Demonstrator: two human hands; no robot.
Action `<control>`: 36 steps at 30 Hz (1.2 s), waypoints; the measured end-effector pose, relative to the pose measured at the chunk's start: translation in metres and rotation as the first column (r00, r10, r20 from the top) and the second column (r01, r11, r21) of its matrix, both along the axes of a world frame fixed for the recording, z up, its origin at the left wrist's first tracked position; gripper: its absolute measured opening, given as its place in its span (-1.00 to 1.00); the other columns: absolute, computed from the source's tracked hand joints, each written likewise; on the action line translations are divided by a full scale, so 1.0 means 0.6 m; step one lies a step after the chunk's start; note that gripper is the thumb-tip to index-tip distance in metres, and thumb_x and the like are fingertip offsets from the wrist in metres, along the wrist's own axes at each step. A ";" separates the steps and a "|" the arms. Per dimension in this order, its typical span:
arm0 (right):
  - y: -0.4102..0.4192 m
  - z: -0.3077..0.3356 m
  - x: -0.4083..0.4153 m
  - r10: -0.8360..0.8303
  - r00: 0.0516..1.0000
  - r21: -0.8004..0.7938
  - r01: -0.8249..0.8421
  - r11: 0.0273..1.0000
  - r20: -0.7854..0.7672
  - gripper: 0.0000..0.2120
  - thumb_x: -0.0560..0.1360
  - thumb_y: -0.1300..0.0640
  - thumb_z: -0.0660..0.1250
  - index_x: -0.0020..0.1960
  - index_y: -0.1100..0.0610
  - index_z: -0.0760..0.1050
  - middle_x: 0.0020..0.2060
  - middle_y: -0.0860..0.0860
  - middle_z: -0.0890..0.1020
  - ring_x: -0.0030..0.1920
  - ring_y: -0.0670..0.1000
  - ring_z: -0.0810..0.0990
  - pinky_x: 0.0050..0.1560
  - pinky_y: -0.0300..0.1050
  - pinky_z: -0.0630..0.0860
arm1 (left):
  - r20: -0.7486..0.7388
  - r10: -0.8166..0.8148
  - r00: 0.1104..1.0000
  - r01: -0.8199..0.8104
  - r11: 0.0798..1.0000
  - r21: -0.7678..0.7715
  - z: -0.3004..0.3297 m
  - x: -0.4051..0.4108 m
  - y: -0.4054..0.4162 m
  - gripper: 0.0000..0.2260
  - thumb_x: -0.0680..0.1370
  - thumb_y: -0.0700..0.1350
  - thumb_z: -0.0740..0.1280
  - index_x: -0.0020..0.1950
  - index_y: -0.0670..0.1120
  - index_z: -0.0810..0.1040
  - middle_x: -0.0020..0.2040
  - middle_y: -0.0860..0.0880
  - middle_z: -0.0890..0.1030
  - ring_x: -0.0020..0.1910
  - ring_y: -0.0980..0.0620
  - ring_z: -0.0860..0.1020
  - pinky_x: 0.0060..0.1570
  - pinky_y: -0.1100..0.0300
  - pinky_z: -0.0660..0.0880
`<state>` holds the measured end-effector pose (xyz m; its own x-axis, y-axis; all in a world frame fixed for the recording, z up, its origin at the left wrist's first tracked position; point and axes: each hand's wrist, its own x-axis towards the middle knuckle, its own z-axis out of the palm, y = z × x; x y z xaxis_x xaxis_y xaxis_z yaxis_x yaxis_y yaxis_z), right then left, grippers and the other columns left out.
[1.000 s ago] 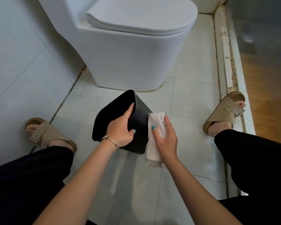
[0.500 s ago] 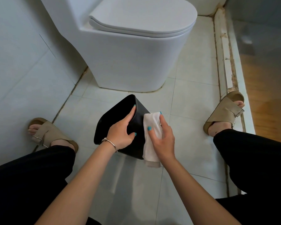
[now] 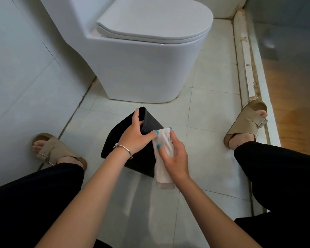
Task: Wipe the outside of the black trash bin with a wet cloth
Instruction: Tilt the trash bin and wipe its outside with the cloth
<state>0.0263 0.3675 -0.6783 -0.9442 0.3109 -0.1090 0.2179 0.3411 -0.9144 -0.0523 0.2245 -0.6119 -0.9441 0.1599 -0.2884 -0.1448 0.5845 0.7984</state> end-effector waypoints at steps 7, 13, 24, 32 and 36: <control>-0.006 -0.005 0.004 0.079 0.996 0.052 -0.078 0.996 -0.029 -0.40 0.50 -0.03 0.40 0.45 -0.30 0.24 0.12 -0.07 0.48 0.14 -0.13 0.46 0.17 -0.27 0.39 | 0.024 -0.015 1.000 0.019 0.986 -0.166 0.009 -0.027 0.005 -0.24 0.55 0.17 0.23 0.57 0.11 -0.20 -0.05 0.13 0.49 -0.04 -0.01 0.49 -0.02 0.09 0.44; -0.013 -0.005 0.007 0.109 0.993 0.073 -0.106 0.992 -0.043 -0.41 0.50 -0.02 0.41 0.33 -0.41 0.17 0.09 -0.09 0.45 0.02 -0.29 0.39 0.01 -0.57 0.27 | -0.038 -0.025 0.999 0.013 0.962 -0.274 -0.002 -0.028 -0.006 -0.33 0.59 0.05 0.23 0.58 0.03 -0.07 -0.27 0.18 0.29 -0.30 0.14 0.36 -0.23 0.19 0.41; -0.006 -0.003 0.024 0.067 0.998 0.045 -0.066 0.997 -0.018 -0.41 0.51 -0.02 0.39 0.34 -0.45 0.14 0.09 -0.09 0.46 0.03 -0.34 0.43 -0.04 -0.58 0.30 | -0.046 0.138 0.989 -0.144 0.972 -0.184 -0.010 0.004 -0.025 -0.34 0.61 -0.10 0.24 0.58 -0.02 -0.09 -0.25 0.19 0.30 -0.33 0.22 0.33 -0.30 0.43 0.28; 0.037 0.011 0.007 -0.110 0.994 -0.021 0.110 0.994 -0.013 -0.38 0.53 0.03 0.39 0.51 -0.17 0.22 0.10 -0.11 0.45 0.01 -0.36 0.43 -0.12 -0.63 0.32 | -0.126 0.185 0.975 -0.199 0.974 -0.108 -0.014 0.039 -0.014 -0.32 0.60 -0.10 0.26 0.57 0.06 -0.11 -0.14 -0.17 0.60 -0.18 -0.14 0.60 -0.07 -0.08 0.58; 0.044 0.012 0.007 -0.159 0.987 -0.049 0.158 0.986 -0.009 -0.38 0.53 0.03 0.39 0.51 -0.16 0.22 0.10 -0.15 0.43 0.02 -0.38 0.43 -0.13 -0.62 0.33 | -0.135 0.213 0.968 -0.222 0.973 -0.059 -0.017 0.040 -0.012 -0.32 0.61 -0.11 0.26 0.58 0.07 -0.11 -0.25 0.16 0.40 -0.28 0.08 0.48 -0.05 0.02 0.54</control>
